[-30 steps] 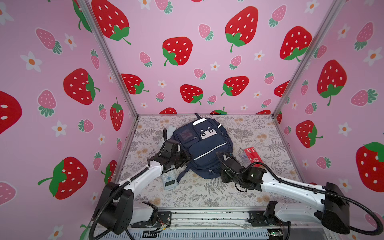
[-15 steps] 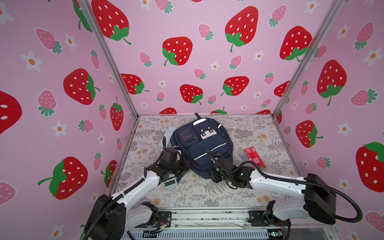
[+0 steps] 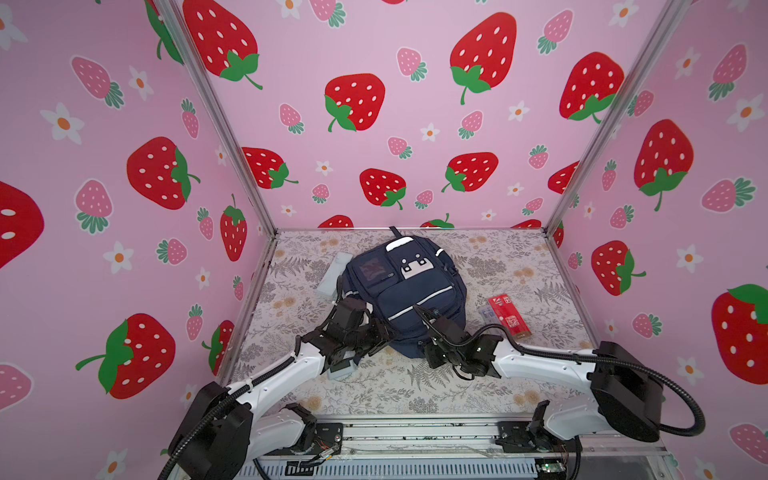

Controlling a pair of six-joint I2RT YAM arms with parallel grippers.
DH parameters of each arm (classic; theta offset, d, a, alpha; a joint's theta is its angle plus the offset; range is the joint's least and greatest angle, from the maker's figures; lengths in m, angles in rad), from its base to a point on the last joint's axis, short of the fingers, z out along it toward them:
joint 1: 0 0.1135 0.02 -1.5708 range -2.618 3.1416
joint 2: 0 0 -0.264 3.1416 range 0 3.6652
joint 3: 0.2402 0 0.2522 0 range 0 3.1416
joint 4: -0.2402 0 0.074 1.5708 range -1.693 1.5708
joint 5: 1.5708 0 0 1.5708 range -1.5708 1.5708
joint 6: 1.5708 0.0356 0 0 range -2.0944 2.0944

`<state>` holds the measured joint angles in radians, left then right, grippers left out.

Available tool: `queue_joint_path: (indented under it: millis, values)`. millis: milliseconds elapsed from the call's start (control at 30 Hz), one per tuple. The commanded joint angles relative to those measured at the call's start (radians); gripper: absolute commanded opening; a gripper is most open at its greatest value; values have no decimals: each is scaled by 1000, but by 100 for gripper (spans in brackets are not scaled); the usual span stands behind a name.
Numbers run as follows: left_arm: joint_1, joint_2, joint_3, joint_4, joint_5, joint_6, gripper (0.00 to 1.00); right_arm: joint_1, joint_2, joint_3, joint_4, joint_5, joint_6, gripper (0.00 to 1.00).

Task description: Pack the student bag

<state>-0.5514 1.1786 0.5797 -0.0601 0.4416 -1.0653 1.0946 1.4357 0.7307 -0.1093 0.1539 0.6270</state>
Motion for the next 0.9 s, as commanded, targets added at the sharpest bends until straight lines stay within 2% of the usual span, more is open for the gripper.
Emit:
queue_joint_path:
  millis: [0,100,233,367,567,700,867]
  values:
    - [-23,15,9,22,-27,-30,49,-2,27,10,10,1,2,33]
    - [-36,25,3,36,-33,-39,49,-2,49,15,10,8,12,26]
    - [-40,36,-1,44,-32,-46,49,-2,53,20,-4,27,29,12]
    - [-59,45,0,40,-48,-55,53,7,13,41,-57,41,49,5]
    - [-134,119,-1,137,-69,-111,59,36,-35,113,-172,53,72,0]
    - [-138,167,12,187,-58,-135,63,52,-58,126,-188,42,91,0]
    - [-130,144,76,88,-114,-83,64,78,-73,151,-214,30,93,0]
